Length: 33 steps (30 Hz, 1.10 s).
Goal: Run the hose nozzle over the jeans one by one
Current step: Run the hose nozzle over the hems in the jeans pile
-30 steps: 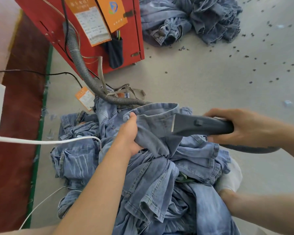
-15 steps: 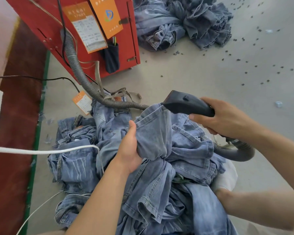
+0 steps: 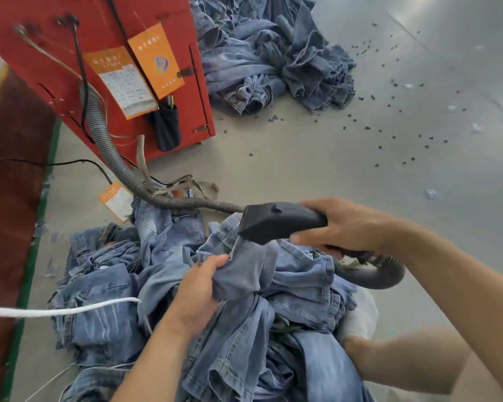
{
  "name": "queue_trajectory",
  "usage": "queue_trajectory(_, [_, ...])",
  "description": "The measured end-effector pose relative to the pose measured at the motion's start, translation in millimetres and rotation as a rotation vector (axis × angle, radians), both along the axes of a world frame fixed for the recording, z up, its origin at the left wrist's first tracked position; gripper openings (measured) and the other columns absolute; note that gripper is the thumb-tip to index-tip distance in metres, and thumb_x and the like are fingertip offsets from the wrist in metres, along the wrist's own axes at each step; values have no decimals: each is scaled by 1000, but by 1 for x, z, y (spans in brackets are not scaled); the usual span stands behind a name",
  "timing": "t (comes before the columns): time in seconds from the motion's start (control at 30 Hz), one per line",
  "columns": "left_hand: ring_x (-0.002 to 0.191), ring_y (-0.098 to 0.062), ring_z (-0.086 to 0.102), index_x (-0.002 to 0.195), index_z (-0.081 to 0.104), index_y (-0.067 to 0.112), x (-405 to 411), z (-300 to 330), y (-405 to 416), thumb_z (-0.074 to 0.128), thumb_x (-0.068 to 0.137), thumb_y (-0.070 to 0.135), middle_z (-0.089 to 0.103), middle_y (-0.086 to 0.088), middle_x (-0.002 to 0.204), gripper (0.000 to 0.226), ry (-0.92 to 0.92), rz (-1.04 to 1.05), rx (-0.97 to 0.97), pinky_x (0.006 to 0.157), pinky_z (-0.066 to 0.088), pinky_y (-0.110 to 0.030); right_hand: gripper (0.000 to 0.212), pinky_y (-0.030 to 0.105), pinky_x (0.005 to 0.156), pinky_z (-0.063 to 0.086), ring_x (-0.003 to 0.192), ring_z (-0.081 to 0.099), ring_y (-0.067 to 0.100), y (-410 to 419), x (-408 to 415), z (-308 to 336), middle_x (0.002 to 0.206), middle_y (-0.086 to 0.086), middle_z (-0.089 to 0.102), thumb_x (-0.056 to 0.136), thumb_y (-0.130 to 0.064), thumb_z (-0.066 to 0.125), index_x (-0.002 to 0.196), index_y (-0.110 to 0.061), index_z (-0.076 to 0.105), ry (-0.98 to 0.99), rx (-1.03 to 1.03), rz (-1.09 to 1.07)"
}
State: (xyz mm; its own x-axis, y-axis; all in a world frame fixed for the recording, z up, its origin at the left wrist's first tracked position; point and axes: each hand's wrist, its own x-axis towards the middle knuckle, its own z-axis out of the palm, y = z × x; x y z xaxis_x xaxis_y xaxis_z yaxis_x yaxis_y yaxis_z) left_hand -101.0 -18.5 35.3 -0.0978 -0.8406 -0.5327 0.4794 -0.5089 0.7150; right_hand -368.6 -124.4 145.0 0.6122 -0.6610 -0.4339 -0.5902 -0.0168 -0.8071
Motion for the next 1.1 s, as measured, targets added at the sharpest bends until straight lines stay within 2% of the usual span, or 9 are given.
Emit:
queue_trajectory(0.23, [115, -37, 65, 107, 70, -18, 1, 0, 14, 44, 81, 11, 67, -30, 122, 46, 254, -40, 3, 102, 52, -41, 15, 22, 46, 47, 45, 54, 7, -1, 14, -9, 62, -7, 61, 98, -32, 71, 110, -28, 63, 54, -192, -200])
queue_trajectory(0.33, [108, -31, 72, 105, 76, -10, 4, 1, 10, 42, 84, 14, 71, -27, 118, 46, 314, -13, 2, 95, 59, -40, 15, 22, 46, 47, 48, 56, 9, 4, 4, -2, 63, -5, 64, 95, -34, 73, 106, -33, 63, -24, -90, -60])
queue_trajectory(0.47, [119, -33, 68, 117, 72, -10, 1, 6, 11, 76, 63, 17, 68, -25, 128, 60, 421, -87, -21, 96, 59, -40, 16, 22, 54, 53, 57, 60, 4, 13, 18, -12, 79, -6, 67, 93, -41, 72, 106, -40, 63, 59, -149, 105])
queue_trajectory(0.6, [117, -38, 68, 118, 73, -6, 3, 4, 8, 86, 55, 18, 69, -26, 126, 68, 457, 31, -18, 99, 56, -47, 18, 27, 53, 49, 49, 57, 1, 2, 24, -24, 72, -8, 64, 97, -34, 70, 112, -28, 62, 114, -291, -238])
queue_trajectory(0.7, [125, -35, 64, 124, 73, 4, 0, 6, 5, 65, 92, 36, 65, -22, 134, 46, 387, 82, -17, 107, 50, -47, 17, 24, 46, 47, 46, 56, 7, 3, 10, -17, 62, -10, 63, 95, -33, 73, 109, -32, 62, -13, -173, -196])
queue_trajectory(0.83, [148, -31, 39, 150, 47, 2, -3, 13, 1, 19, 104, 67, 42, -21, 158, 85, 384, -62, 31, 117, 40, -39, 18, 22, 54, 51, 59, 63, 6, 15, 23, -12, 78, -15, 66, 92, -46, 72, 107, -43, 61, 64, -172, 171])
queue_trajectory(0.97, [113, -28, 70, 106, 80, 12, 11, 14, 24, 41, 102, 60, 74, -15, 119, 63, 134, -158, 33, 91, 56, -35, 18, 27, 54, 47, 52, 58, 1, -1, 30, -21, 74, -8, 64, 96, -38, 70, 111, -31, 63, 117, -325, -148])
queue_trajectory(1.03, [72, -25, 61, 72, 64, 6, 41, 9, 35, 78, 75, 56, 62, -14, 78, 52, -6, -187, 54, 75, 47, -38, 18, 26, 50, 48, 47, 57, 3, -16, 13, -17, 70, -5, 63, 98, -36, 70, 111, -28, 62, 90, -302, -321])
queue_trajectory(1.1, [71, -26, 51, 71, 50, 0, 75, 8, 42, 84, 63, 36, 52, -17, 75, 50, -85, -123, 143, 75, 41, -41, 16, 29, 47, 49, 46, 58, 10, -25, -10, -11, 63, -4, 63, 97, -36, 71, 107, -30, 61, 61, -311, -375])
